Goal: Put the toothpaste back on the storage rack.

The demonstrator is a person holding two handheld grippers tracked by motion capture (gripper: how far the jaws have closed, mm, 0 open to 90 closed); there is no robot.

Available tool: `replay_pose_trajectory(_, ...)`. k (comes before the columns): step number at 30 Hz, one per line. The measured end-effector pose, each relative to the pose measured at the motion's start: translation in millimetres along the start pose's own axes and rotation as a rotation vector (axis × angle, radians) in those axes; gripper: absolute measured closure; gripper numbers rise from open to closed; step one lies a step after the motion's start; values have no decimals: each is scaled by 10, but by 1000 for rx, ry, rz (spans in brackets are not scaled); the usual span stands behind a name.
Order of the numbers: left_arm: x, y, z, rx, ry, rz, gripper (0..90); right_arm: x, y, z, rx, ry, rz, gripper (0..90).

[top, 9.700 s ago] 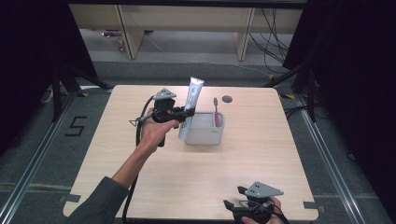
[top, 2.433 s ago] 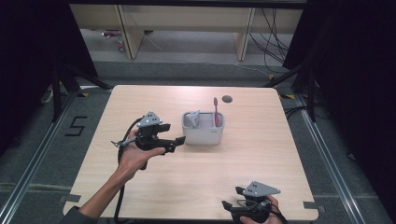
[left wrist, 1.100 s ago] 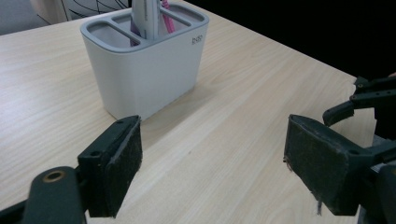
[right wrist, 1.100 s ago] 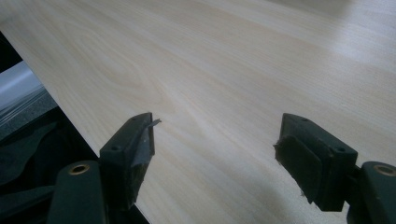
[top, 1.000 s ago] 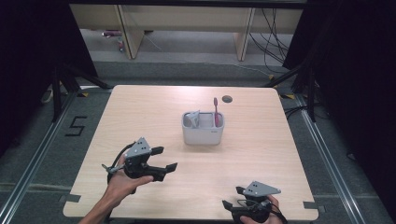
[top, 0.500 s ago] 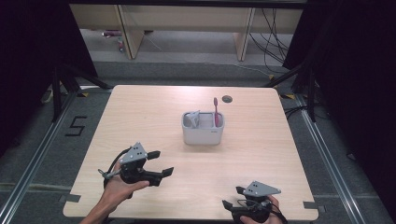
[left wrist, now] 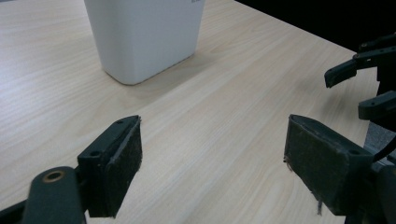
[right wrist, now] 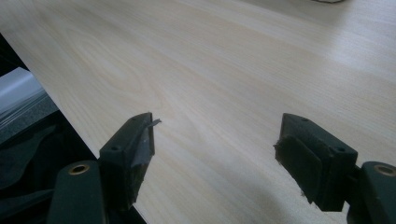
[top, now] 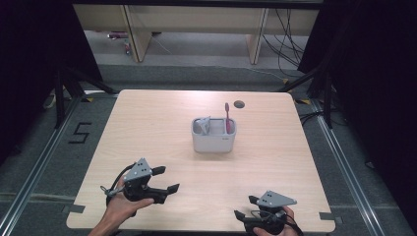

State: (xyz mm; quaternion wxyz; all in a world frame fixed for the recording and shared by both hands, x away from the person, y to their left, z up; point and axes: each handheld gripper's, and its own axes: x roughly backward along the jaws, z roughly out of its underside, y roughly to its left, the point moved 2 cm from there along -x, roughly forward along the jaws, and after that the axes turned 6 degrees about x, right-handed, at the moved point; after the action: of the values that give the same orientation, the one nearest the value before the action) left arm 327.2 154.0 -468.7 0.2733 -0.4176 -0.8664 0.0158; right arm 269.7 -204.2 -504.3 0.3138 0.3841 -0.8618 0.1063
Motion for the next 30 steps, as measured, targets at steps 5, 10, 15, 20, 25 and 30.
replay_pose_trajectory(5,25,8,105,9,1,6,189,-3,23,6,-21,4,-18,280)
replay_pose_trajectory(10,59,-13,204,5,4,-7,190,-2,10,2,8,-3,-17,280)
replay_pose_trajectory(15,81,-18,303,-3,24,-19,189,7,39,6,4,6,-4,280)
replay_pose_trajectory(20,139,-6,368,7,23,-33,189,7,55,8,-19,10,-18,280)
replay_pose_trajectory(25,226,6,430,-7,22,-44,189,6,33,2,21,1,0,280)
replay_pose_trajectory(30,280,-12,517,3,35,-36,181,7,32,1,21,1,3,280)
